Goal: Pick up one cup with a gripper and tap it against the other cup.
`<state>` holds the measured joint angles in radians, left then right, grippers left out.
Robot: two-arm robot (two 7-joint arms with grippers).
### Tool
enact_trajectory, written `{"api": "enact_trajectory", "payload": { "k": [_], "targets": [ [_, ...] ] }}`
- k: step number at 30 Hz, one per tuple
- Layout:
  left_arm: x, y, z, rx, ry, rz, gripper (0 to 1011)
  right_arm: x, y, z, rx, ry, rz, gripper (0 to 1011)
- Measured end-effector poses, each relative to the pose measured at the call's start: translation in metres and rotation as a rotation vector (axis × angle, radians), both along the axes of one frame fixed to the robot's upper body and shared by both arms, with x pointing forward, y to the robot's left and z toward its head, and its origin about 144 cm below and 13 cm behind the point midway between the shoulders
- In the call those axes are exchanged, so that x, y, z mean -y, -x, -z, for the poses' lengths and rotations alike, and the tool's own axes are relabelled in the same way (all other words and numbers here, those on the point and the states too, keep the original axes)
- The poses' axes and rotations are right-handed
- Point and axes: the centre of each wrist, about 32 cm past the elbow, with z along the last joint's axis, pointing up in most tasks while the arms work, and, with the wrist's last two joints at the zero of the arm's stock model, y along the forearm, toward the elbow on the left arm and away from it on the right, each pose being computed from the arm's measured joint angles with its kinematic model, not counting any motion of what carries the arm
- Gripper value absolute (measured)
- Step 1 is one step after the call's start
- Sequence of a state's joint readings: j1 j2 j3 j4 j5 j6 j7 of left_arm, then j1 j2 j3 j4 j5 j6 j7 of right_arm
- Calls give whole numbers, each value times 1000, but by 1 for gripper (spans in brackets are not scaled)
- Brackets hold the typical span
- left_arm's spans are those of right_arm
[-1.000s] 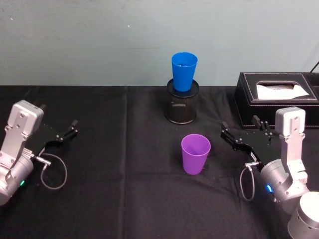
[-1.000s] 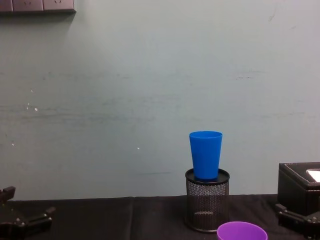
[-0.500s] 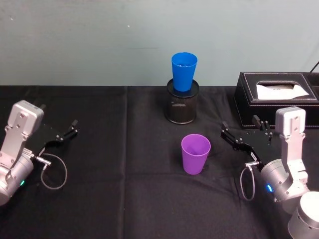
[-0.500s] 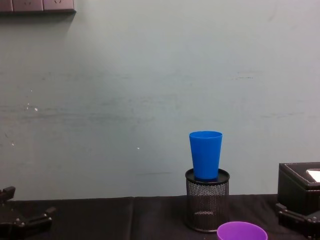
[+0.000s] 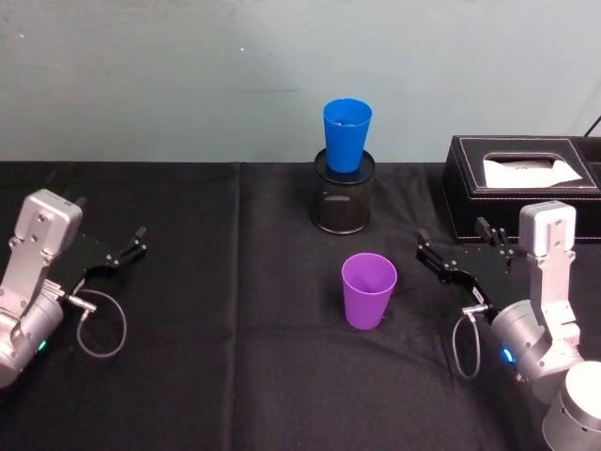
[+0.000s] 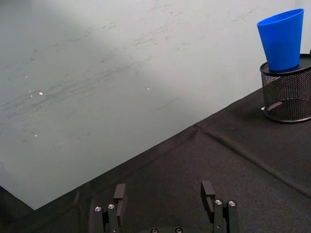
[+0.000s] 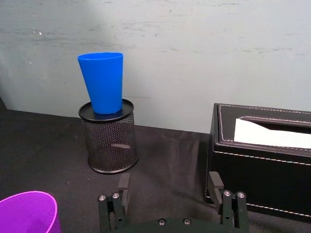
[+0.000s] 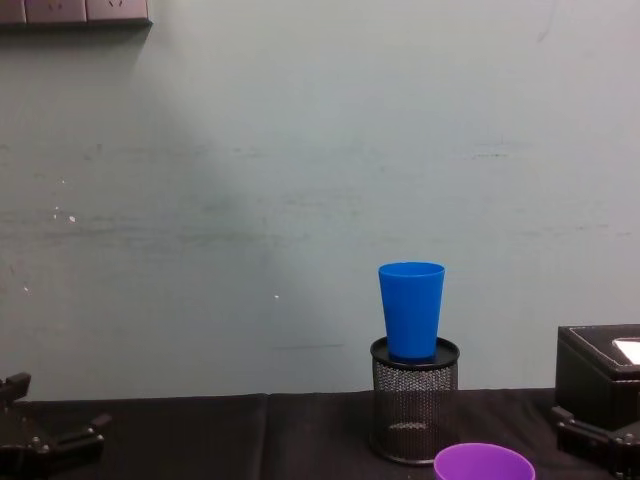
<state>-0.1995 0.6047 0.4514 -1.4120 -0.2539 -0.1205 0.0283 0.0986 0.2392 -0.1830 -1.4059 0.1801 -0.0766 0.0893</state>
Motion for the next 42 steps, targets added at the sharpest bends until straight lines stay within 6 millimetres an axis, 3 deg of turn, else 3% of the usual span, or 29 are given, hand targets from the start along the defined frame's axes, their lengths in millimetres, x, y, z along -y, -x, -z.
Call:
{"api": "enact_trajectory", "payload": {
  "k": [42],
  "targets": [
    [0,0,0,0,0,0,1000,0,0,0,0,0,0,1003]
  ]
}}
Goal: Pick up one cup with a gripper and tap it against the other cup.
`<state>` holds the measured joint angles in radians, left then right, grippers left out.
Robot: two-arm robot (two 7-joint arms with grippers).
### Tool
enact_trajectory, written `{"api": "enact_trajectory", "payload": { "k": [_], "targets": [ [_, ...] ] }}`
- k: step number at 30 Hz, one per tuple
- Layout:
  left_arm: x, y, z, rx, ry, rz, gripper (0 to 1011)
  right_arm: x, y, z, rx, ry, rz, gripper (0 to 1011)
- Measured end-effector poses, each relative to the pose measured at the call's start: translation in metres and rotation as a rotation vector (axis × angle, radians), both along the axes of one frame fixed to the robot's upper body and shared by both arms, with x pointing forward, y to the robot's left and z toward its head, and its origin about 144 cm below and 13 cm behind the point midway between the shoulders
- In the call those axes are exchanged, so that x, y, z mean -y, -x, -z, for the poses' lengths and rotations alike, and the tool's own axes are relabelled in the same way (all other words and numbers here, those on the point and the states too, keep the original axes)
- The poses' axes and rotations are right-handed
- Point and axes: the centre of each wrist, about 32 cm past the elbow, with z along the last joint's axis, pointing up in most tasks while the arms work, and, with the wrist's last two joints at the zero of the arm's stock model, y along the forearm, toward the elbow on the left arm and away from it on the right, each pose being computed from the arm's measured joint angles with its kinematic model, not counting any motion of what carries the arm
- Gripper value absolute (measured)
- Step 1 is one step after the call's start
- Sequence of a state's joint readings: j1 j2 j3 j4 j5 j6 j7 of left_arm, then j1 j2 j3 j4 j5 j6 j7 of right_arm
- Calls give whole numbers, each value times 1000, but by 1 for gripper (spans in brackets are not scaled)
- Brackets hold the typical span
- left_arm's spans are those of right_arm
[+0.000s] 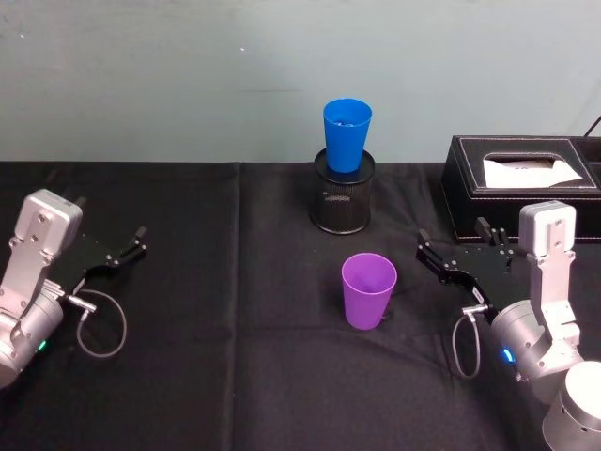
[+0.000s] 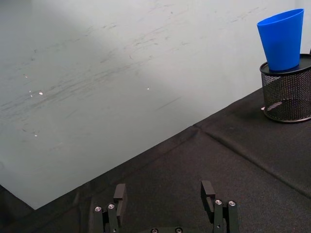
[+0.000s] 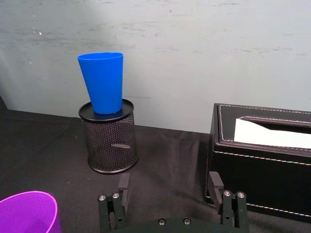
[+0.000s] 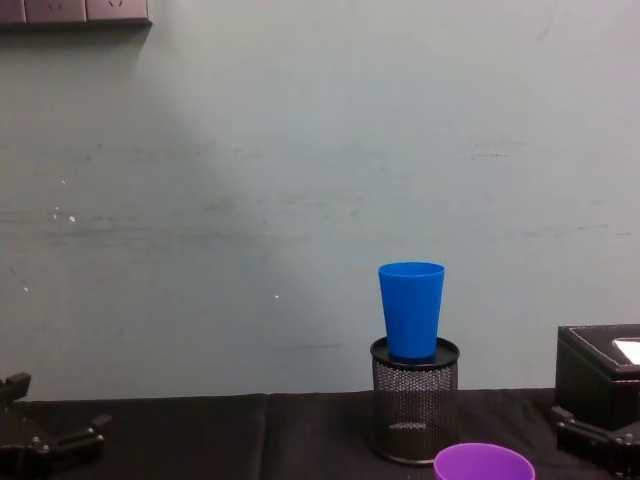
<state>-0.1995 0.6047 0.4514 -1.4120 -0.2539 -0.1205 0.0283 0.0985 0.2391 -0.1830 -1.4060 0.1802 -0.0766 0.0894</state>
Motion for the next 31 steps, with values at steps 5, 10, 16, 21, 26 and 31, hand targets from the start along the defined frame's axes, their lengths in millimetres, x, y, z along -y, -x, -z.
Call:
{"api": "enact_trajectory", "payload": {
  "k": [5,10,16,21,26,31],
  "targets": [
    [0,0,0,0,0,0,1000,0,0,0,0,0,0,1003],
    [0,0,0,0,0,0,1000,0,0,0,0,0,0,1003],
    [0,0,0,0,0,0,1000,0,0,0,0,0,0,1003],
    [0,0,0,0,0,0,1000,0,0,0,0,0,0,1003],
    [0,0,0,0,0,0,1000,0,0,0,0,0,0,1003],
    [0,0,0,0,0,0,1000,0,0,0,0,0,0,1003]
  ]
}}
